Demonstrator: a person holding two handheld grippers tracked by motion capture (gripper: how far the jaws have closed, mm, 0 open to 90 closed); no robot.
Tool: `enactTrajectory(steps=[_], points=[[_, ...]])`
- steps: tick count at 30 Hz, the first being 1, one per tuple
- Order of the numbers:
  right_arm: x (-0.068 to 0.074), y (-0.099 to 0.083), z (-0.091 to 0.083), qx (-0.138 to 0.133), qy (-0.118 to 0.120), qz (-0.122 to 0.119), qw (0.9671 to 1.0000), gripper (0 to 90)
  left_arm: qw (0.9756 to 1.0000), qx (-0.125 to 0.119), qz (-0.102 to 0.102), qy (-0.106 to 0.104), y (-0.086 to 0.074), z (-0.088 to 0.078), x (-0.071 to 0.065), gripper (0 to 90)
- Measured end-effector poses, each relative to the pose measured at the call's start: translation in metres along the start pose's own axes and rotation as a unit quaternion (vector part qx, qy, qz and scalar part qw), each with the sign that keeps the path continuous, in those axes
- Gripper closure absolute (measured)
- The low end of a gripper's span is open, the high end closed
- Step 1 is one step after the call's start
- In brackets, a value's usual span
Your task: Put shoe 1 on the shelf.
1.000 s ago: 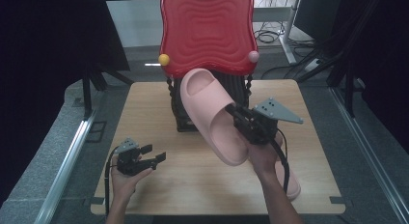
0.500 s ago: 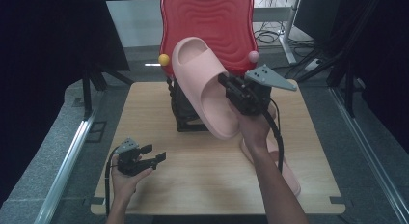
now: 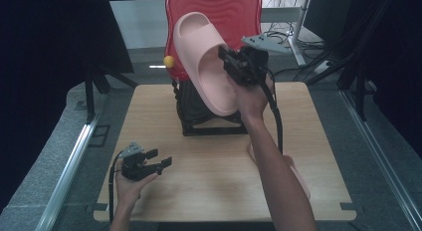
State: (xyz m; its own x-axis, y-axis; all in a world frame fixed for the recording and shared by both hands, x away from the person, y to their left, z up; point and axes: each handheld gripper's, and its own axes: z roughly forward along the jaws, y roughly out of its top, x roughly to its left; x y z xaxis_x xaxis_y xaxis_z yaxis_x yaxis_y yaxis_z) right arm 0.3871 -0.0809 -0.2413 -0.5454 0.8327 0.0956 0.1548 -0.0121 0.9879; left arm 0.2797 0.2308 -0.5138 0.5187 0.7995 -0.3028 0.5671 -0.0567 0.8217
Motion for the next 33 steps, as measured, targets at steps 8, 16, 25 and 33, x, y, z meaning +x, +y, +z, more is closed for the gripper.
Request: enactTrajectory(steps=[8,16,25,33], points=[[-0.002,0.026,0.041,0.006,-0.035,0.001,0.9994,82.7,0.9999,-0.007,-0.01,-0.002,0.0,-0.003,0.005,25.9],[0.0,0.045,0.091,0.012,-0.066,0.005,0.9977,82.7,0.9999,-0.007,-0.014,-0.005,-0.002,-0.005,0.01,25.7],[0.005,0.054,0.137,0.023,-0.101,-0.002,0.9946,82.4,0.9994,-0.021,-0.027,0.004,-0.003,-0.016,0.021,25.7],[0.003,0.045,0.151,0.027,-0.122,-0.006,0.9922,79.7,0.9994,-0.02,-0.029,0.004,-0.003,-0.014,0.022,25.7]])
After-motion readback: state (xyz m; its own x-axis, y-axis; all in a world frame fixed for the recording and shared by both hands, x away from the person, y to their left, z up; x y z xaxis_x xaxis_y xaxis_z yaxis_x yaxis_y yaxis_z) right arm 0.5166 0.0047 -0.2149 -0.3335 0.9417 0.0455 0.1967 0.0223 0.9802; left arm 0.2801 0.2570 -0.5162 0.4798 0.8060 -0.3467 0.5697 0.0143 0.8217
